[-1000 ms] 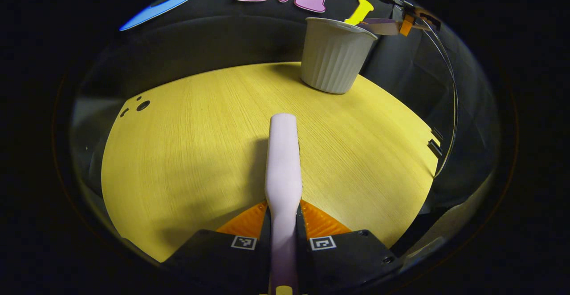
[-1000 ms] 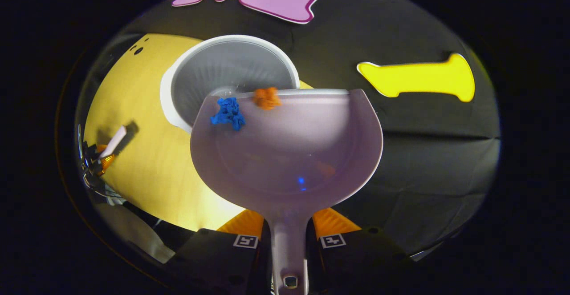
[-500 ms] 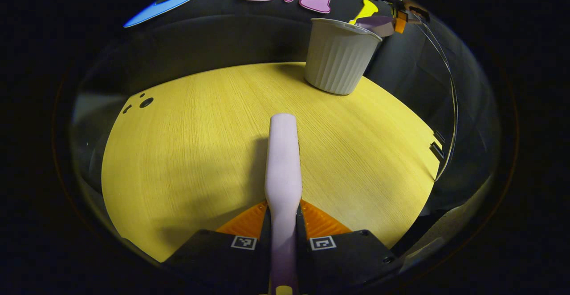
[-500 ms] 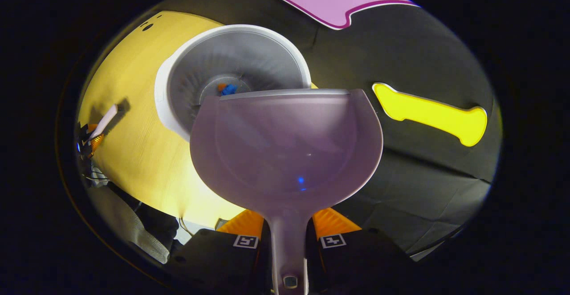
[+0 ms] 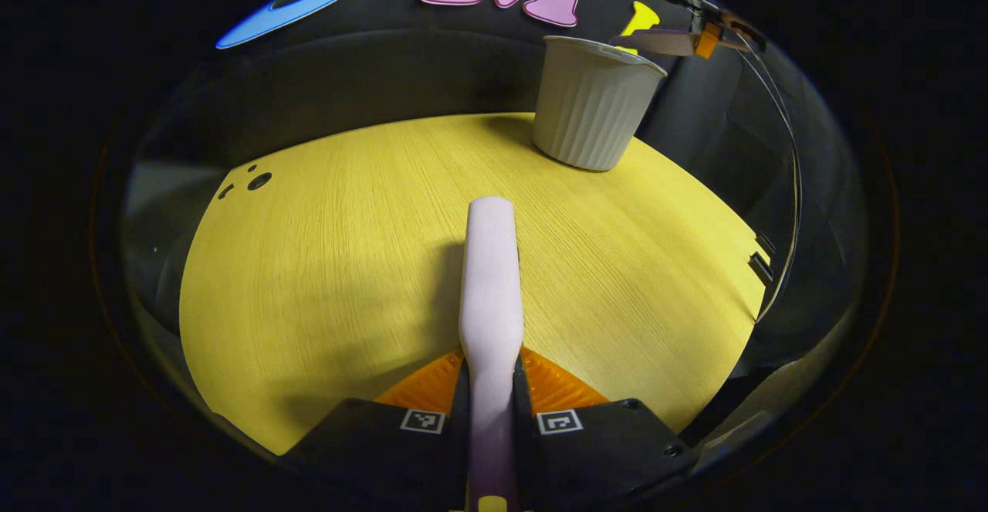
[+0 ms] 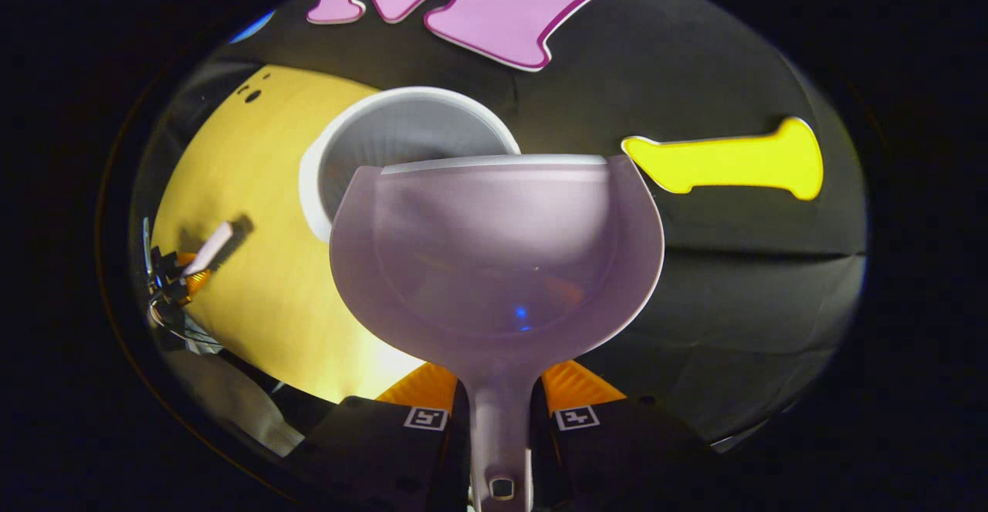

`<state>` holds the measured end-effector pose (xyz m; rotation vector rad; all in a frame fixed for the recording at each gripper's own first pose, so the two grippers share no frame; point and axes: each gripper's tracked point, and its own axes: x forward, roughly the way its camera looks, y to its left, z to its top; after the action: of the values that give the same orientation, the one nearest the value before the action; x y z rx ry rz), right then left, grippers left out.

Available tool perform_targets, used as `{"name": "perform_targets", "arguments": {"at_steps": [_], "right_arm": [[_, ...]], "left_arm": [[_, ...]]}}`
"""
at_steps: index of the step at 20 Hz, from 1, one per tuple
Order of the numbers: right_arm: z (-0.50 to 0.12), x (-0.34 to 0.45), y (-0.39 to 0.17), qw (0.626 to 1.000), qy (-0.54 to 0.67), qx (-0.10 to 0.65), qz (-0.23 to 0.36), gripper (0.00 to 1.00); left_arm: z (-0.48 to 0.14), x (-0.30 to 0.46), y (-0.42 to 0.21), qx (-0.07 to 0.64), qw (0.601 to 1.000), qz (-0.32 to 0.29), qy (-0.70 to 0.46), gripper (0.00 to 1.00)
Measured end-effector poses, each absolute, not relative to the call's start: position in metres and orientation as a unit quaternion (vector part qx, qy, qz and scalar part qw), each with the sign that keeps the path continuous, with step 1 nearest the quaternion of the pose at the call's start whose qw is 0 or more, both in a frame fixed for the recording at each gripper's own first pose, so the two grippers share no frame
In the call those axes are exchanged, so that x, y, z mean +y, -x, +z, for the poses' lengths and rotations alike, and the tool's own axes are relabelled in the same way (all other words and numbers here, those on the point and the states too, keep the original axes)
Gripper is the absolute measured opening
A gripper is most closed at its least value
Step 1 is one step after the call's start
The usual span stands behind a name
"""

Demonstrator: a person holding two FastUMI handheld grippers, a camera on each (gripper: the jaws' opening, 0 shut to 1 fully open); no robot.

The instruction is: Pick up the small broom and dustpan from the desktop, sweep the trash into the dustpan with the broom, and then empty the trash into the garbage bin.

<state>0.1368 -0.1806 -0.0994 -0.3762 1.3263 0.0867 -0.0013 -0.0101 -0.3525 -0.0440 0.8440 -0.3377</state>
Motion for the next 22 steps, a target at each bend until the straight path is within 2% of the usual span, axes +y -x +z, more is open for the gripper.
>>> {"name": "perform_targets", "arguments": {"at_steps": [4,7,10,16,20,21,22], "right_arm": [[-0.079,-0.168,-0.103,0.810,0.127,0.569,0.056,0.35],[-0.076,-0.147,-0.063,0.824,0.104,0.553,0.073,0.35],[-0.091,-0.119,-0.025,0.833,0.083,0.541,0.084,0.35],[-0.168,-0.042,0.056,0.826,0.028,0.552,0.111,0.35],[-0.243,0.011,0.090,0.809,-0.023,0.576,0.111,0.35],[-0.264,0.019,0.093,0.806,-0.023,0.581,0.110,0.35],[-0.280,0.028,0.095,0.804,-0.025,0.585,0.109,0.35]], "left_arm": [[-0.349,-0.011,0.000,0.407,0.899,-0.159,0.017,0.29],[-0.347,-0.011,0.000,0.408,0.899,-0.157,0.014,0.25],[-0.343,-0.010,0.000,0.407,0.900,-0.153,0.012,0.29],[-0.339,-0.009,-0.001,0.408,0.901,-0.145,0.010,0.29],[-0.342,-0.005,-0.003,0.411,0.902,-0.129,0.012,0.29],[-0.343,-0.004,-0.004,0.412,0.902,-0.125,0.014,0.26],[-0.346,-0.003,-0.004,0.415,0.902,-0.120,0.015,0.29]]}}
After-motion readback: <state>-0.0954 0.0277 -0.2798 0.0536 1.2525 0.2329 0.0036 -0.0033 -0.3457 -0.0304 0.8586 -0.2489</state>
